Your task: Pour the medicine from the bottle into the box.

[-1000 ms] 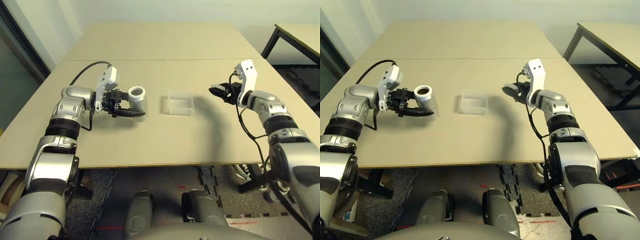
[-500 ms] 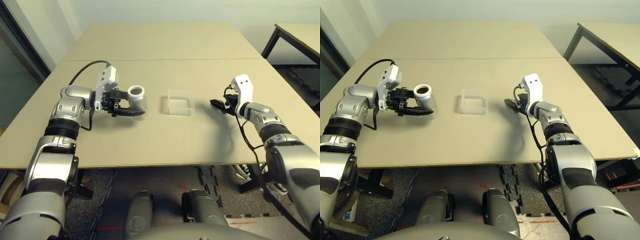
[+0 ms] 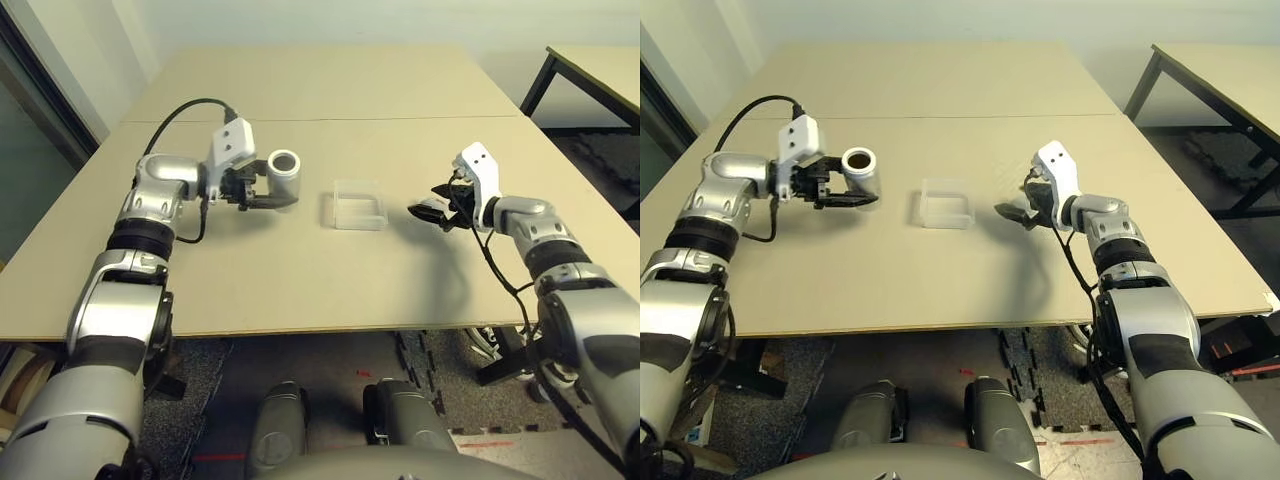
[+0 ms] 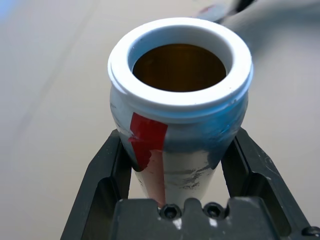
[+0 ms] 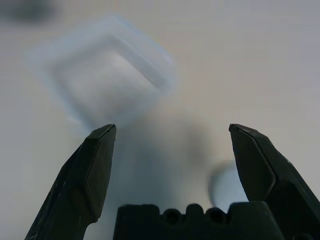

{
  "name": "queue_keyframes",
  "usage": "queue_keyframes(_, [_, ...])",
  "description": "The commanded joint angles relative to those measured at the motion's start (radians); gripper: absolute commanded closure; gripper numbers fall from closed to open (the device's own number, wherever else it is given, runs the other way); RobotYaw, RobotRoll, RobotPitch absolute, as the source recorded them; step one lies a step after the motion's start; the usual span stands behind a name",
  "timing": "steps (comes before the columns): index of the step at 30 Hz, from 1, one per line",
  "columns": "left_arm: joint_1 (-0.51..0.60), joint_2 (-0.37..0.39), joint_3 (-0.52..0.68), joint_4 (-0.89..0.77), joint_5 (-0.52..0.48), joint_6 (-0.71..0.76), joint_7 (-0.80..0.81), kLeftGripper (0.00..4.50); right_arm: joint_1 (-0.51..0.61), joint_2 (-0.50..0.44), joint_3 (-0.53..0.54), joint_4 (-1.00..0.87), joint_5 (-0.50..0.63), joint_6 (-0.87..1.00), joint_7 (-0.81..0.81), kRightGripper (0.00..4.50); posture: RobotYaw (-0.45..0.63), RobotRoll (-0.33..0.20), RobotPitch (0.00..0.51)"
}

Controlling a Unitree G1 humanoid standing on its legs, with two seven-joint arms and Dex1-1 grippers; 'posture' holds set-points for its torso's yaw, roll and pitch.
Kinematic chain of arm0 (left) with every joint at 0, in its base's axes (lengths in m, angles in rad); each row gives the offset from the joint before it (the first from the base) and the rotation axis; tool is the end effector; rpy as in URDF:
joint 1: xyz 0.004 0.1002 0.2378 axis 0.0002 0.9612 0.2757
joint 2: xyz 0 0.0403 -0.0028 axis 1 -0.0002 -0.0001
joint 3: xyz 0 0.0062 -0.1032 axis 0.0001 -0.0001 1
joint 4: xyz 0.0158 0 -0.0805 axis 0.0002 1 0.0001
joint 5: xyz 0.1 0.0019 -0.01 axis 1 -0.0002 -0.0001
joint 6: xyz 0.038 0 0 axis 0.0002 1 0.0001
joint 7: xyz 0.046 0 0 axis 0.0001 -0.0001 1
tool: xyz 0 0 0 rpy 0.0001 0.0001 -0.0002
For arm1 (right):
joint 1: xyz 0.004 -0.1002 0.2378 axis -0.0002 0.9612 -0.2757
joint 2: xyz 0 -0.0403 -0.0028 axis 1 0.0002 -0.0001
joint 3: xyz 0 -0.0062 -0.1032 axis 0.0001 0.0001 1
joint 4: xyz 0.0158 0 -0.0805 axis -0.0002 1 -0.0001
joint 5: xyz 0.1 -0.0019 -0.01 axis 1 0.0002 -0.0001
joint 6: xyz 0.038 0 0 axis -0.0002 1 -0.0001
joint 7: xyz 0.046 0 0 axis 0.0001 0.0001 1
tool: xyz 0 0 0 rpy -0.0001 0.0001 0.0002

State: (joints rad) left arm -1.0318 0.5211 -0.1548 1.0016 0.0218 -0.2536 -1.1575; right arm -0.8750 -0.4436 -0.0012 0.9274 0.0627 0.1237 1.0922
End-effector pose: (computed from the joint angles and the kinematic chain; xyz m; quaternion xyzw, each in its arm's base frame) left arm 0.3571 0.2263 0.1929 0.3089 0.0409 -0.4984 0.8090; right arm 0.3438 -0.2351 0.1351 -0.0918 0.1442 0.4437 0.8797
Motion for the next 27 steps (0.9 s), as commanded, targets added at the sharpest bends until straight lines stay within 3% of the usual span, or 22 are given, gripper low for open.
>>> queue_keyframes(1, [-0.044,-0.019,-0.05,0.058,0.108,-0.085,0.136,1.71,0.06,-0.023,0.038,-0.162,0.023,0.068,0.084,0.0,-0.04,0.0,0.019])
queue_keyframes(7, [-0.127,-0.063,-0.149,0.133,0.292,-0.209,0.405,1.71,0.133,-0.062,0.074,-0.417,0.074,0.204,0.171,0.0,-0.05,0.0,0.019])
queue_keyframes(13, [-0.185,-0.108,-0.259,0.195,0.455,-0.279,0.62,1.71,0.147,-0.078,0.081,-0.493,0.1,0.25,0.171,0.0,-0.06,0.0,0.019])
queue_keyframes(16, [-0.214,-0.117,-0.355,0.212,0.591,-0.322,0.798,1.71,0.158,-0.084,0.082,-0.53,0.114,0.27,0.177,0.0,-0.07,0.0,0.011])
queue_keyframes(19, [-0.243,-0.121,-0.486,0.237,0.753,-0.329,0.983,1.71,0.17,-0.087,0.079,-0.544,0.121,0.265,0.164,0.0,-0.08,0.0,0.009])
queue_keyframes(27, [-0.294,-0.185,-0.682,0.307,0.985,-0.237,1.282,1.71,0.207,-0.098,0.075,-0.603,0.153,0.294,0.154,0.0,-0.1,0.0,0.008])
